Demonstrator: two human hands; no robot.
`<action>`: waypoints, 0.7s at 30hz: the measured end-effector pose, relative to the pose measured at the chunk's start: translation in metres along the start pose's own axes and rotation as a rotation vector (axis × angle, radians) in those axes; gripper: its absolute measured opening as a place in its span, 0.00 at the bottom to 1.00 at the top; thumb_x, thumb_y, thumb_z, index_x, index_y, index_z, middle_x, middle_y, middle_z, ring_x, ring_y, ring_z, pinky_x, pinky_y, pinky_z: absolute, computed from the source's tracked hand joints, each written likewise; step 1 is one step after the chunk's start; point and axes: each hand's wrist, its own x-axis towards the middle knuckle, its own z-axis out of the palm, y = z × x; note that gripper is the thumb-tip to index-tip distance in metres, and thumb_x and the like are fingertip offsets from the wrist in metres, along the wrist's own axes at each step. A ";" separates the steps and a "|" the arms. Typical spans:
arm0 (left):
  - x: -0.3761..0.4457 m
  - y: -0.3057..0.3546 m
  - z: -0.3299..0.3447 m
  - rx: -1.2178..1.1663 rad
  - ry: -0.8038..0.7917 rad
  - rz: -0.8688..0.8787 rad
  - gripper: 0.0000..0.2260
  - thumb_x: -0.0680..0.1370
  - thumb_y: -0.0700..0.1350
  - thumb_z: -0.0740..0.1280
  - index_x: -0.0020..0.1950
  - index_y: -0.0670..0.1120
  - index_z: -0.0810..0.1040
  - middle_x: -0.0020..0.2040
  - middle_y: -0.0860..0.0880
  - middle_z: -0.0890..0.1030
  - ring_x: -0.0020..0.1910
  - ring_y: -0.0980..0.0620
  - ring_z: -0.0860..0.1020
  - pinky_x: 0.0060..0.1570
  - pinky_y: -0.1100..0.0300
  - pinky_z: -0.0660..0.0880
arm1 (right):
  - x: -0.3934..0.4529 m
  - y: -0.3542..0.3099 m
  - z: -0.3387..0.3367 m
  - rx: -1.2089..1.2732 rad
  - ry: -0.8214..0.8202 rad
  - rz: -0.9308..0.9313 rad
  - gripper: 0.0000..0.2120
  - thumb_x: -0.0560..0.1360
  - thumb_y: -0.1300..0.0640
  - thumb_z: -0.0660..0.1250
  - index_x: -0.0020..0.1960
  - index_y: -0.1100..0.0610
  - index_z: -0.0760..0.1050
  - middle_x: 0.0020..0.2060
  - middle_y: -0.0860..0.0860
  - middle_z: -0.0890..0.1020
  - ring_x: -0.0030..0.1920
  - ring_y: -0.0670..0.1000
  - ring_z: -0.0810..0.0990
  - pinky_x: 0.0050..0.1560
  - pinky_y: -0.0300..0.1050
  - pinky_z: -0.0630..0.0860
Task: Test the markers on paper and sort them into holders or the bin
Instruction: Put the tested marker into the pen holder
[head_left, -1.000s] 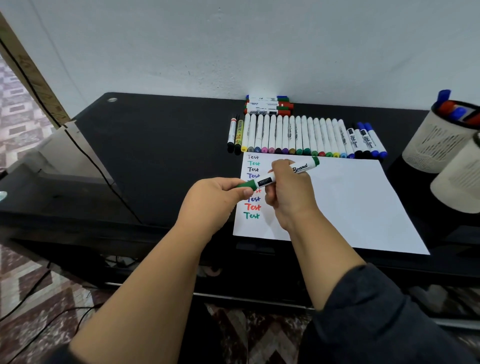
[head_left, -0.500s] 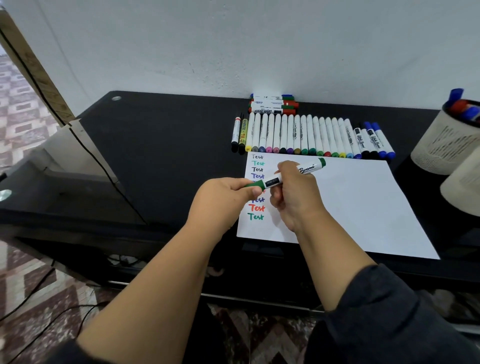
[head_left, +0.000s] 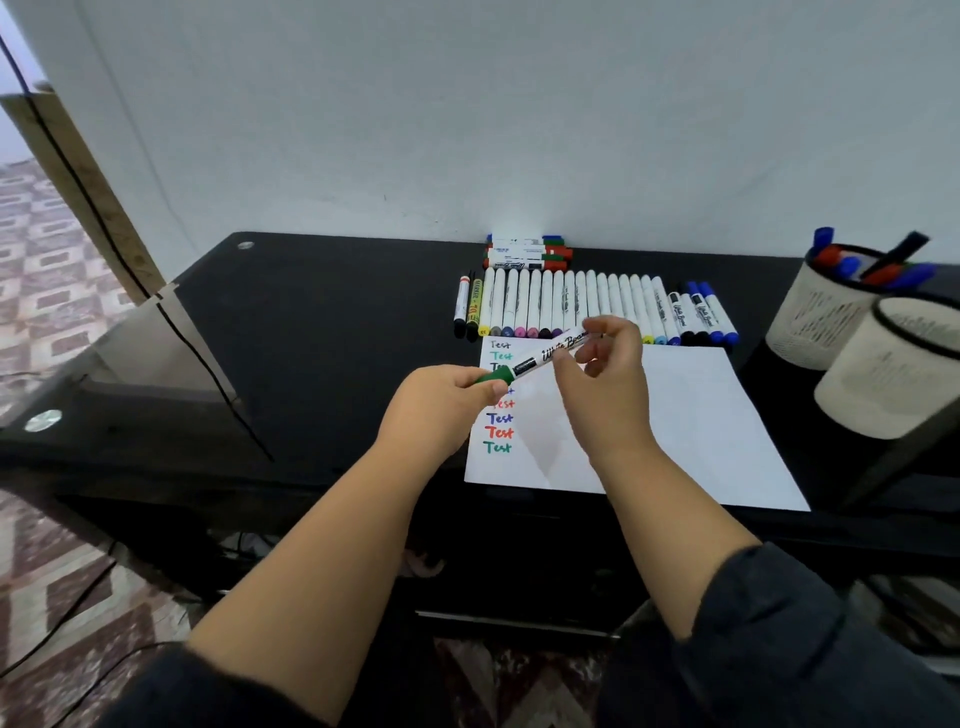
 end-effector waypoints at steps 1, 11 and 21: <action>-0.002 0.003 0.000 0.009 -0.001 0.005 0.15 0.78 0.51 0.65 0.63 0.52 0.77 0.40 0.59 0.76 0.37 0.62 0.73 0.32 0.65 0.67 | 0.000 -0.002 -0.005 -0.147 -0.016 -0.113 0.14 0.75 0.63 0.66 0.56 0.49 0.70 0.47 0.47 0.69 0.46 0.44 0.71 0.45 0.26 0.67; -0.009 0.051 0.015 -0.095 -0.046 0.159 0.06 0.77 0.50 0.65 0.50 0.52 0.81 0.48 0.49 0.82 0.50 0.49 0.79 0.43 0.61 0.71 | 0.020 -0.016 -0.054 -0.752 -0.133 -0.543 0.11 0.76 0.65 0.65 0.58 0.63 0.77 0.52 0.59 0.72 0.50 0.59 0.74 0.44 0.48 0.74; 0.044 0.101 0.064 -0.047 -0.236 0.354 0.19 0.80 0.53 0.61 0.71 0.53 0.69 0.69 0.55 0.71 0.56 0.62 0.66 0.57 0.64 0.61 | 0.080 -0.011 -0.125 -0.520 0.129 -0.267 0.10 0.77 0.63 0.62 0.58 0.57 0.72 0.55 0.52 0.73 0.44 0.50 0.77 0.45 0.39 0.72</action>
